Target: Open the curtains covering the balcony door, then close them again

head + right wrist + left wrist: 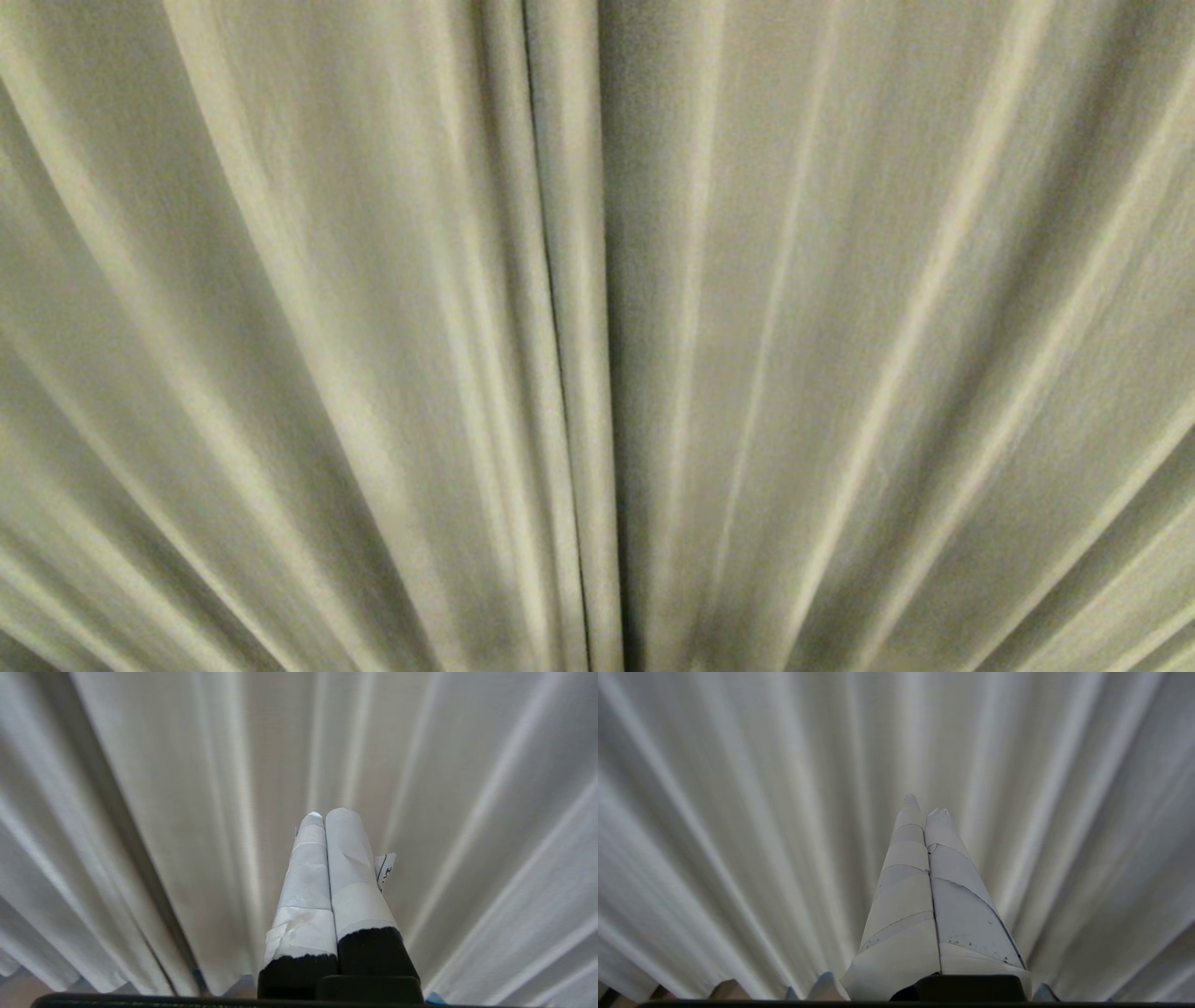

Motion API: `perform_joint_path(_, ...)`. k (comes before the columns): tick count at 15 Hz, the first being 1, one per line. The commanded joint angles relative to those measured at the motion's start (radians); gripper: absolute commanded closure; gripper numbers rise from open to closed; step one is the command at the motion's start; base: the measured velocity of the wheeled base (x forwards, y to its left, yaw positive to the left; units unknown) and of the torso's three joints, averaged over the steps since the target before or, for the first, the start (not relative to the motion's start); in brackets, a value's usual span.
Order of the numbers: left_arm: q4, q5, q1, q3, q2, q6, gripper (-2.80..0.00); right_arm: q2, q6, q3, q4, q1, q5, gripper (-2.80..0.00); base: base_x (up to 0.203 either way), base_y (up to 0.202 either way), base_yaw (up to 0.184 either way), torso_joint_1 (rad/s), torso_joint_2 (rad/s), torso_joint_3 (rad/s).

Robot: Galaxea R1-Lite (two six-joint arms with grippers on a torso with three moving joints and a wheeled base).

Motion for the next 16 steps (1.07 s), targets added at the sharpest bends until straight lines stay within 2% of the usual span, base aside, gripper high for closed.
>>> perform_joint_path(1, 0.0, 0.0, 0.0, 0.0, 0.0, 0.0, 0.0, 0.001, 0.0, 0.0, 0.0, 0.0, 0.0, 0.0, 0.0, 0.188, -0.002, -0.003, 0.01, -0.002)
perform_joint_path(7, 0.0, 0.0, -0.001, 0.0, 0.0, 0.0, 0.0, 0.001, -0.001, 0.0, 0.0, 0.0, 0.0, 0.0, 0.0, 0.176, -0.016, 0.003, 0.0, 0.002)
perform_joint_path(16, 0.0, 0.0, 0.0, 0.0, 0.0, 0.0, 0.0, 0.001, -0.001, 0.0, -0.002, 0.0, 0.0, 0.0, 0.0, 0.008, 0.0, 0.001, 0.0, 0.0)
